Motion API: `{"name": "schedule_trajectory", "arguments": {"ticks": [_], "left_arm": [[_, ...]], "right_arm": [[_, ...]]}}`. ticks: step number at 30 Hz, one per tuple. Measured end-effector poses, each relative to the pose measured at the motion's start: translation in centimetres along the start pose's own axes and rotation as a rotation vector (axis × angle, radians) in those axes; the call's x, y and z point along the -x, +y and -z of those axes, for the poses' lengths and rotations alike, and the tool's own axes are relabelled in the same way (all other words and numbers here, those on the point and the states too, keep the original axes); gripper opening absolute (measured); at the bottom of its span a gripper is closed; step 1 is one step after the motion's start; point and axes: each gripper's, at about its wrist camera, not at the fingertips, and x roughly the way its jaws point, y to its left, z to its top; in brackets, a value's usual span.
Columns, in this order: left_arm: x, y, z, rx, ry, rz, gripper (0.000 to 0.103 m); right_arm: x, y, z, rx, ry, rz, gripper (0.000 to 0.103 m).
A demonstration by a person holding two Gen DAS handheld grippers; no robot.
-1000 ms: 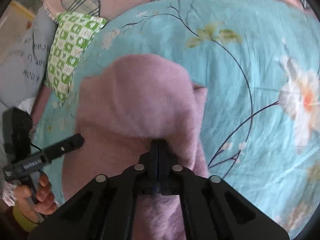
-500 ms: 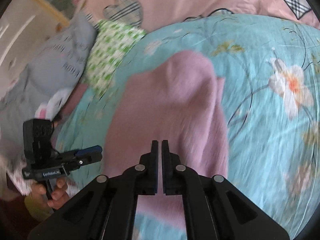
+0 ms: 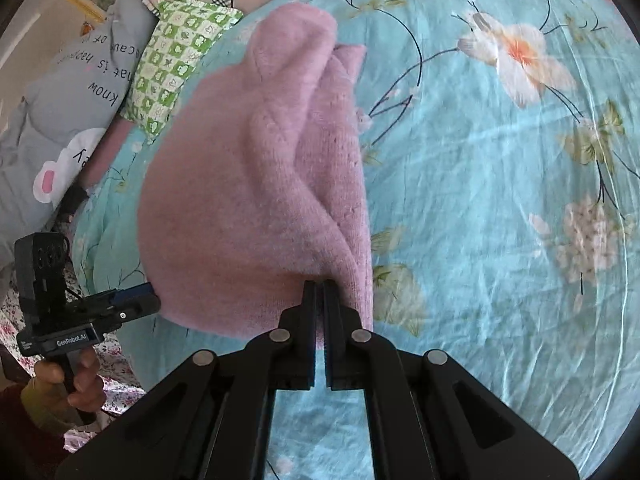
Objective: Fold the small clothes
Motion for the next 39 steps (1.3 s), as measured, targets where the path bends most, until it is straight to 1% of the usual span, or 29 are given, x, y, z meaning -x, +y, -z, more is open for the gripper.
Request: {"name": "schedule_trajectory", "arguments": {"ticks": [4,5,6,7,8,9,10,11,13,14,17,19,22,25,28,29,30,33,38,39], "left_arm": [[1.6,-0.5,0.7,-0.011,-0.027,-0.012,0.054],[2.0,-0.6,0.9,-0.011,-0.036,-0.017,0.056],[2.4,-0.6,1.3,-0.01,-0.048,-0.03,0.059],[2.8,-0.5,1.7,-0.011,-0.055,-0.044,0.061],[3.0,-0.5,1.9,-0.013,-0.061,-0.058,0.062],[3.4,-0.7,2.5,-0.022,-0.079,-0.107,0.065],[3.7,-0.8,2.8,-0.033,-0.096,-0.154,0.072],[4.2,-0.9,3.4,-0.05,-0.118,-0.195,0.074],[4.5,-1.3,4.3,-0.073,-0.153,-0.235,0.077],[4.6,-1.4,5.0,-0.086,-0.158,-0.261,0.079],[4.3,-1.0,6.4,-0.098,-0.139,-0.32,0.08],[3.8,-1.0,7.6,-0.1,-0.115,-0.36,0.08],[3.6,-1.2,8.9,-0.118,-0.101,-0.382,0.08],[3.6,-1.9,9.5,-0.167,-0.096,-0.413,0.08],[3.9,-2.9,9.2,-0.201,-0.102,-0.404,0.08],[4.2,-3.2,8.9,-0.209,-0.11,-0.403,0.08],[4.7,-3.5,8.5,-0.215,-0.13,-0.41,0.08],[6.1,-4.1,7.2,-0.218,-0.174,-0.405,0.081],[8.5,-4.8,4.9,-0.224,-0.236,-0.368,0.086],[8.7,-4.9,4.4,-0.229,-0.242,-0.362,0.088]], "right_arm": [[2.0,1.2,0.8,0.039,-0.022,-0.039,0.006],[2.4,1.3,1.1,0.051,-0.027,-0.041,0.01],[2.8,1.4,1.6,0.063,-0.035,-0.044,0.021],[3.3,1.6,2.0,0.077,-0.048,-0.046,0.028],[3.6,1.7,2.3,0.088,-0.06,-0.045,0.044],[4.0,1.9,2.8,0.107,-0.078,-0.041,0.051],[4.4,2.0,3.3,0.126,-0.087,-0.038,0.051],[4.5,2.1,3.7,0.139,-0.086,-0.034,0.052],[4.5,2.1,4.6,0.163,-0.082,-0.012,0.053],[4.5,1.9,5.0,0.171,-0.081,0.0,0.054],[4.2,1.7,6.3,0.189,-0.06,0.042,0.061],[4.0,1.6,7.3,0.201,-0.04,0.074,0.063],[3.3,2.0,8.9,0.248,0.001,0.112,0.065],[2.7,2.7,9.6,0.29,0.025,0.135,0.069],[2.8,3.7,9.4,0.332,0.017,0.151,0.072],[3.0,4.1,9.1,0.351,0.007,0.162,0.075],[3.1,4.5,9.0,0.364,-0.001,0.17,0.078],[3.9,5.4,8.2,0.396,-0.042,0.191,0.082],[6.0,6.7,6.7,0.419,-0.107,0.183,0.085],[6.3,6.8,6.6,0.419,-0.115,0.175,0.087]]}}
